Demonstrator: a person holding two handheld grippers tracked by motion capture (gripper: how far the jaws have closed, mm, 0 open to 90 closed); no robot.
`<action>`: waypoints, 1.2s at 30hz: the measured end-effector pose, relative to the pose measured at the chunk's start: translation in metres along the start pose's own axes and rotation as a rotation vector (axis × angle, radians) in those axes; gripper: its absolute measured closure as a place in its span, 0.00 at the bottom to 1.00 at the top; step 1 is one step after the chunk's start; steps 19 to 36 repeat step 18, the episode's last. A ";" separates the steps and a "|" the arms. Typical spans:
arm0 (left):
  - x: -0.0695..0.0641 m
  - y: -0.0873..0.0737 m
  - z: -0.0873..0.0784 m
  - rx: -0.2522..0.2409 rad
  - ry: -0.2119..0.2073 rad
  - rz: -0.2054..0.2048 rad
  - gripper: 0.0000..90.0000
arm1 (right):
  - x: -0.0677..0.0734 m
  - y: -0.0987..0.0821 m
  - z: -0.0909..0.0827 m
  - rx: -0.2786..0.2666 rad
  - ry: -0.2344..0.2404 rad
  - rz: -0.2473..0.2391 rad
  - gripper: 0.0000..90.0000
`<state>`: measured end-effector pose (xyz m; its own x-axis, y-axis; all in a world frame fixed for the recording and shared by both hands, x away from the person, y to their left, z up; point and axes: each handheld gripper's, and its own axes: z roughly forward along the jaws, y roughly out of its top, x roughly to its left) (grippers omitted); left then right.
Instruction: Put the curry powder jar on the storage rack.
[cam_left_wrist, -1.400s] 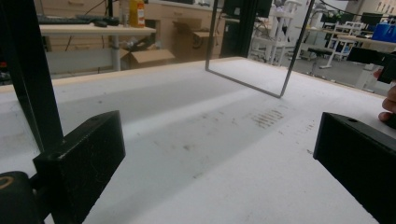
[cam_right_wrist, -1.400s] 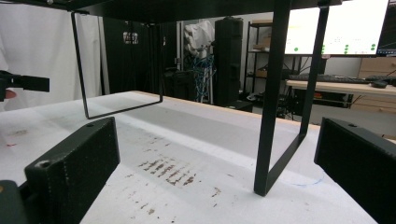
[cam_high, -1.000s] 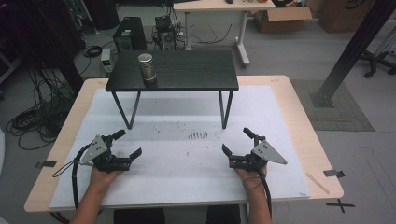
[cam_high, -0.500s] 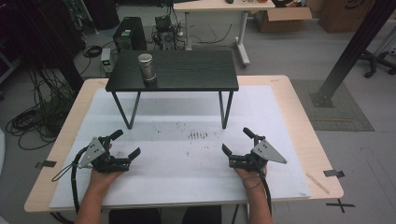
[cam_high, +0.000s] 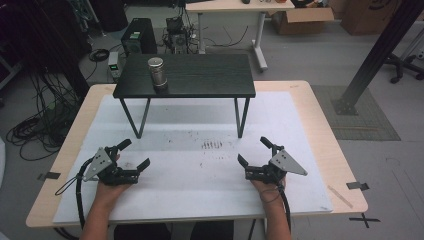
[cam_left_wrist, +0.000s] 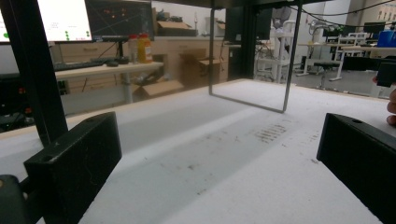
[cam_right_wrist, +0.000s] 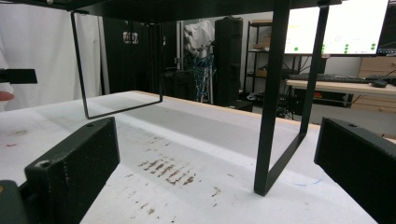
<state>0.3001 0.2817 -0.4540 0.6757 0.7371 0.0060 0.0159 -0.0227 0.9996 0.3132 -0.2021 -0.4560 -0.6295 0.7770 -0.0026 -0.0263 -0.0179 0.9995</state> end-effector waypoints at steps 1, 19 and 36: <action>0.000 0.000 0.000 0.000 0.000 0.000 0.00 | 0.000 0.000 0.000 0.000 0.000 0.000 0.00; 0.000 0.000 0.000 -0.003 0.000 -0.005 0.00 | 0.000 0.000 0.000 0.000 0.001 -0.001 0.00; 0.000 0.000 0.000 -0.003 0.000 -0.005 0.00 | 0.000 0.000 0.000 0.000 0.001 -0.001 0.00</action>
